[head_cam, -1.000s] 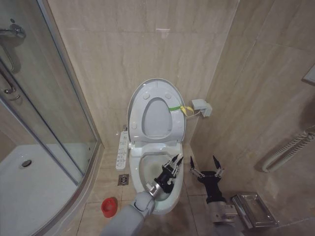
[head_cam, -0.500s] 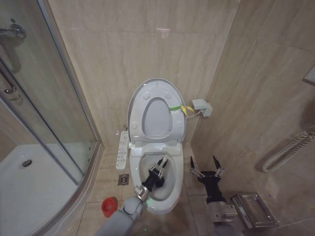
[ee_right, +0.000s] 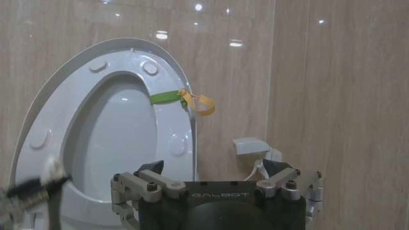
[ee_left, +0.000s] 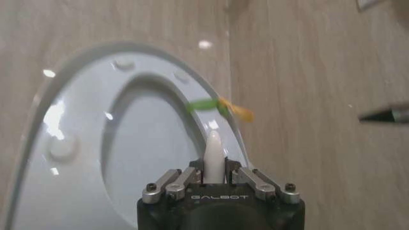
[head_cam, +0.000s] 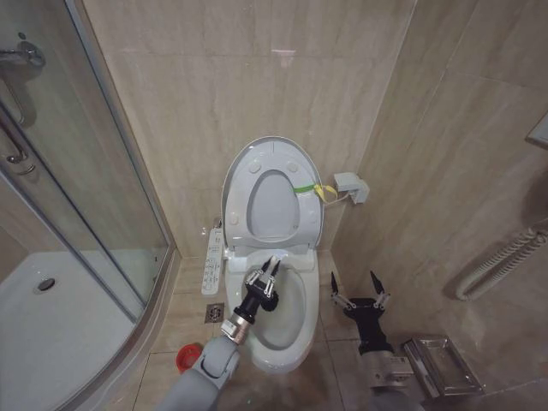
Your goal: Open the toilet lid, clean the toilet bowl with a toilet brush, close the toilet lid, and flush.
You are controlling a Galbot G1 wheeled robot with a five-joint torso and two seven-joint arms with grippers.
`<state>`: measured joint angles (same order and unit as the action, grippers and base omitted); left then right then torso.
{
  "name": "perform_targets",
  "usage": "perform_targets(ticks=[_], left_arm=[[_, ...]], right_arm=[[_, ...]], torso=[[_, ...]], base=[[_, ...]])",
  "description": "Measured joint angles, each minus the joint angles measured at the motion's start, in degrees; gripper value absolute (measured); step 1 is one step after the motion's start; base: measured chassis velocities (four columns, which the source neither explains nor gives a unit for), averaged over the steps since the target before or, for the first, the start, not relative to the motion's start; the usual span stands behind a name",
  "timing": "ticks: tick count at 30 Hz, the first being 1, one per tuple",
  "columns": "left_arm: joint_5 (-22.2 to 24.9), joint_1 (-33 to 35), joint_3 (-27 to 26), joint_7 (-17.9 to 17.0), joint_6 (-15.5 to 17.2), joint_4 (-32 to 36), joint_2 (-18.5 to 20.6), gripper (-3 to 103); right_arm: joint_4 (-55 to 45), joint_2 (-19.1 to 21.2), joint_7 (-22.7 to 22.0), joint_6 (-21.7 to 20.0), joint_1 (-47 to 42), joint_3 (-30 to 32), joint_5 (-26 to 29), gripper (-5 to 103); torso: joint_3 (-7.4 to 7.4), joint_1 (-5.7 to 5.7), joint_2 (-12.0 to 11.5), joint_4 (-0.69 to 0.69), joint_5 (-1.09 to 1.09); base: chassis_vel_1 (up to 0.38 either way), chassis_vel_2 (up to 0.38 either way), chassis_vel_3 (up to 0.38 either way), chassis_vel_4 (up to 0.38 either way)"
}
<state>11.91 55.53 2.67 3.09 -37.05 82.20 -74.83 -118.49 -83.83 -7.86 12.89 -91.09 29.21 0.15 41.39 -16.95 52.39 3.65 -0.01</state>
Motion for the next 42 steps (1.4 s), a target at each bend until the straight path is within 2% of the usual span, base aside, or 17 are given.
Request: perform_targets(ticks=[5,8,16,20,26,32,42], left_arm=[[-0.27,2.09,-1.72,-1.57,1.99,4.77,1.51,22],[-0.04,5.14,-4.1,-3.2,3.96,10.52,3.32,22],[-0.02,10.99,-7.3,-4.88,5.7,19.19,5.19,22],[-0.54,16.31,-10.9,-7.03,7.82,27.44,7.26,22],[-1.19,20.74,-13.85,-7.44,8.1,31.26,7.96,22],[-2.47,26.8,-18.81,-8.03,8.02,34.8,6.83,22],[-2.86,37.29,-28.14,-8.64,5.01,37.38,5.12,22]], right_arm=[[0.0,0.0,0.0,0.0,-0.01,0.0,0.0,100],[0.0,0.0,0.0,0.0,0.0,0.0,0.0,100],[0.0,0.0,0.0,0.0,0.0,0.0,0.0,100],[0.0,0.0,0.0,0.0,0.0,0.0,0.0,100],[0.0,0.0,0.01,0.0,0.0,0.0,0.0,100],[0.0,0.0,-0.01,0.0,0.0,0.0,0.0,100],[0.0,0.0,-0.01,0.0,0.0,0.0,0.0,100]], torso=[[0.0,0.0,0.0,-0.01,0.01],[0.0,0.0,0.0,-0.01,0.0],[0.0,0.0,0.0,-0.01,0.0],[0.0,0.0,0.0,-0.01,0.01],[0.0,0.0,0.0,-0.01,0.0],[0.0,0.0,0.0,0.0,0.0],[0.0,0.01,0.0,-0.01,0.0]], base=[[0.0,0.0,0.0,0.0],[0.0,0.0,0.0,0.0],[0.0,0.0,0.0,0.0],[0.0,0.0,0.0,0.0],[0.0,0.0,0.0,0.0],[0.0,0.0,0.0,0.0],[0.0,0.0,0.0,0.0]])
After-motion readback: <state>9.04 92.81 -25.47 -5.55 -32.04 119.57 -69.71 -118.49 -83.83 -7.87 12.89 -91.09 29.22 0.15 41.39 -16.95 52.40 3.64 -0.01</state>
